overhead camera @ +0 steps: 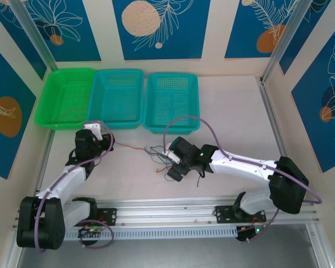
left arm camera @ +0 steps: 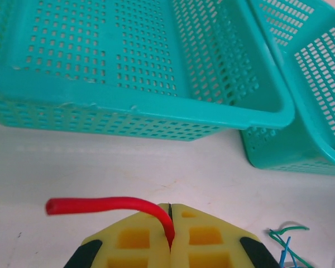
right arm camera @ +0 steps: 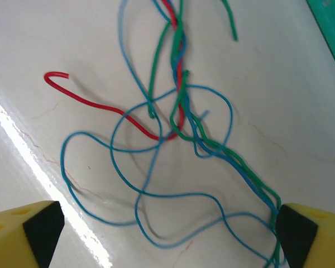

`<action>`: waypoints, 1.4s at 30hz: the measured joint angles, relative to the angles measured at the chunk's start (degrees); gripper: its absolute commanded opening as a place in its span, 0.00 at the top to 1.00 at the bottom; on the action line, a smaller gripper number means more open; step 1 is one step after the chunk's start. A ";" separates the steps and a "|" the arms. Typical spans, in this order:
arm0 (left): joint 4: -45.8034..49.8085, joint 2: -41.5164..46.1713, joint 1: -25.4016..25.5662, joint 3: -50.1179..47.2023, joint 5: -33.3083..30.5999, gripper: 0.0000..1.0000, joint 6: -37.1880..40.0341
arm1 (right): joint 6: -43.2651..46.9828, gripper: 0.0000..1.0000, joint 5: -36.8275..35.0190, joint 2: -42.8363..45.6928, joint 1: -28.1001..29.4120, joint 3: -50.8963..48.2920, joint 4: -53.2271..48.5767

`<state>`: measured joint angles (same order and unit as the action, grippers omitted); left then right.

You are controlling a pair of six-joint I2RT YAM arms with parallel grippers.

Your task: Untangle the cables

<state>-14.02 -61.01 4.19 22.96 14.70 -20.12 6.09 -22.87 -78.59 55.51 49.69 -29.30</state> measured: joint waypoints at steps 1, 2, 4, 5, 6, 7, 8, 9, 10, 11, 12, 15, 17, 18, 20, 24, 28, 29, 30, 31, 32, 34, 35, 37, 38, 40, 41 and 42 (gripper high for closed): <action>-0.15 0.00 0.13 0.00 0.22 1.00 0.35 | 2.25 0.00 0.04 -0.81 -0.02 0.00 0.94; -0.20 0.00 0.20 0.02 0.33 1.00 0.68 | 4.20 0.01 0.22 -1.40 -0.35 0.00 1.66; -0.15 0.02 0.35 0.02 0.35 1.00 1.14 | 9.05 0.01 0.94 -2.47 -1.57 0.00 2.84; -0.17 0.02 0.35 0.02 0.35 1.00 1.22 | 10.97 0.00 1.53 -2.82 -2.45 0.02 3.10; -0.17 0.02 0.46 0.02 0.39 1.00 1.25 | 13.11 0.00 2.45 -3.32 -3.74 0.07 3.30; -0.17 0.00 0.50 0.02 0.48 1.00 1.25 | 14.78 0.00 3.76 -3.89 -5.16 0.24 3.34; -0.17 0.00 0.61 0.02 0.55 1.00 1.25 | 15.98 0.00 5.05 -4.57 -6.54 0.57 3.21; -0.20 0.02 0.72 0.02 0.72 1.00 1.27 | 17.27 0.00 6.49 -5.57 -7.96 1.07 3.26; -0.15 0.02 0.85 0.02 0.79 1.00 1.31 | 18.49 0.00 7.89 -6.67 -9.20 1.55 3.45; -0.17 0.02 0.96 0.02 0.87 1.00 1.44 | 19.54 0.00 8.79 -7.50 -10.10 1.77 3.76; -0.17 0.04 1.03 0.02 1.01 1.00 1.68 | 20.63 0.00 9.84 -8.41 -10.82 1.95 4.11; -0.17 0.15 1.27 0.02 1.25 1.00 2.12 | 23.21 0.02 12.74 -11.47 -11.63 2.62 4.42; -0.15 0.17 1.38 0.02 1.40 1.00 2.29 | 24.52 0.03 14.19 -13.92 -11.76 3.63 4.33; -0.15 0.20 1.38 0.02 1.40 1.00 2.32 | 25.16 0.04 14.53 -15.08 -11.78 4.15 4.28; -0.15 0.20 1.42 0.02 1.38 1.00 2.32 | 26.16 0.06 14.99 -17.14 -11.96 5.05 4.15; -0.09 0.42 1.53 0.02 1.38 1.00 2.34 | 27.67 0.18 16.20 -20.65 -12.17 6.47 2.84; -0.04 1.42 1.60 0.02 1.36 1.00 2.58 | 29.09 0.40 17.14 -21.53 -12.11 7.69 0.92; -0.02 1.66 1.62 0.02 1.33 1.00 2.67 | 29.40 0.44 17.33 -21.64 -12.07 7.72 0.70; 0.00 1.79 1.62 0.02 1.33 1.00 2.69 | 29.57 0.48 17.35 -21.64 -12.04 7.74 0.59; 0.00 1.88 1.62 0.02 1.33 1.00 2.69 | 29.79 0.52 17.38 -21.64 -12.04 7.74 0.55; 0.04 1.90 1.62 0.02 1.33 1.00 2.69 | 29.88 0.57 17.42 -21.62 -12.04 7.74 0.50; 0.13 1.97 1.64 0.02 1.29 1.00 2.69 | 30.12 0.69 17.55 -21.57 -12.04 7.69 0.35; 0.13 1.99 1.64 0.02 1.16 1.00 2.69 | 30.40 0.75 17.55 -21.49 -12.02 7.67 0.26; 0.46 2.12 1.64 0.02 0.72 1.00 2.69 | 30.42 0.86 17.57 -21.29 -11.98 7.56 -0.04; 0.96 2.27 1.64 0.02 0.39 1.00 2.67 | 30.34 0.91 17.44 -21.07 -11.96 7.50 -0.07; 2.29 2.86 1.73 0.02 -0.72 1.00 2.56 | 30.42 0.96 16.87 -20.48 -11.89 6.91 0.52; 3.04 3.37 1.84 0.02 -1.57 1.00 2.47 | 30.25 0.99 16.28 -19.96 -11.87 6.29 1.44; 4.07 4.02 2.03 0.02 -2.56 1.00 2.19 | 29.97 1.00 15.32 -19.21 -11.87 5.49 2.43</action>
<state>-9.96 -56.99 6.22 22.98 12.14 -17.93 36.05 -7.55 -97.80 43.64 55.18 -26.87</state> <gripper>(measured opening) 0.044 0.043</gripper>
